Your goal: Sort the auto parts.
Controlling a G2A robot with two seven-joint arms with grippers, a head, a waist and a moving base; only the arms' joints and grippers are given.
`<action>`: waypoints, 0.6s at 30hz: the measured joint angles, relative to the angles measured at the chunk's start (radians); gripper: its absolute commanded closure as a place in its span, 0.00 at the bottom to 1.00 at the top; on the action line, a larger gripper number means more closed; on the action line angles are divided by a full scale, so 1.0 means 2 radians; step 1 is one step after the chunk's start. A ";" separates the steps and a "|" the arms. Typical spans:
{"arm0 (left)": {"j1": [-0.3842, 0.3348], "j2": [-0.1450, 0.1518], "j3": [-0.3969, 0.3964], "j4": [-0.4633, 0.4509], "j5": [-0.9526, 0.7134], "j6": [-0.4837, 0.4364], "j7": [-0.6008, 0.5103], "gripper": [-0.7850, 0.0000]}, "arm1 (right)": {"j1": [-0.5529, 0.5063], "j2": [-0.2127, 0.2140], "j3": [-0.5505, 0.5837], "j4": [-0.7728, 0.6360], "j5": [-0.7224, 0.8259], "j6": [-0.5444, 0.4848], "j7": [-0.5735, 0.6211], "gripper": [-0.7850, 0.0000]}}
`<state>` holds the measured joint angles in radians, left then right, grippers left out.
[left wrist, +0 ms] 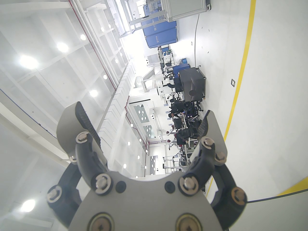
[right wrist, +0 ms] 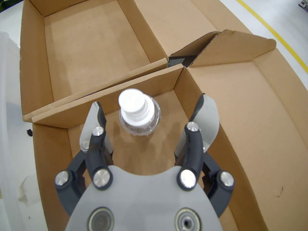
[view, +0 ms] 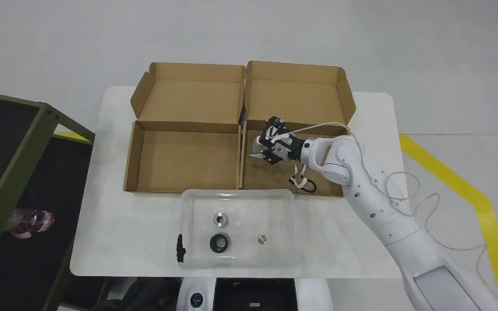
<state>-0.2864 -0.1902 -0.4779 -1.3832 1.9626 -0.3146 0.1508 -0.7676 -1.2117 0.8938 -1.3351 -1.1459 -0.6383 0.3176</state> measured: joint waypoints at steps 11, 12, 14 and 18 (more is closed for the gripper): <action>0.000 0.000 0.000 0.000 0.000 0.000 0.000 0.00 | -0.064 0.025 0.072 -0.137 -0.008 -0.039 0.029 0.00; 0.000 0.000 0.000 0.000 0.000 0.000 0.000 0.00 | -0.069 0.027 0.076 -0.149 -0.009 -0.044 0.033 0.00; 0.000 0.000 0.000 0.000 0.000 0.000 0.000 0.00 | -0.081 0.030 0.082 -0.176 -0.012 -0.056 0.043 0.00; 0.000 0.000 0.000 0.000 0.000 0.000 0.000 0.00 | -0.101 0.036 0.091 -0.225 -0.018 -0.075 0.066 0.00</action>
<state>-0.2864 -0.1902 -0.4779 -1.3832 1.9626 -0.3146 0.1508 -0.9694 -1.1398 1.0755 -1.7853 -1.1826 -0.7878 0.4497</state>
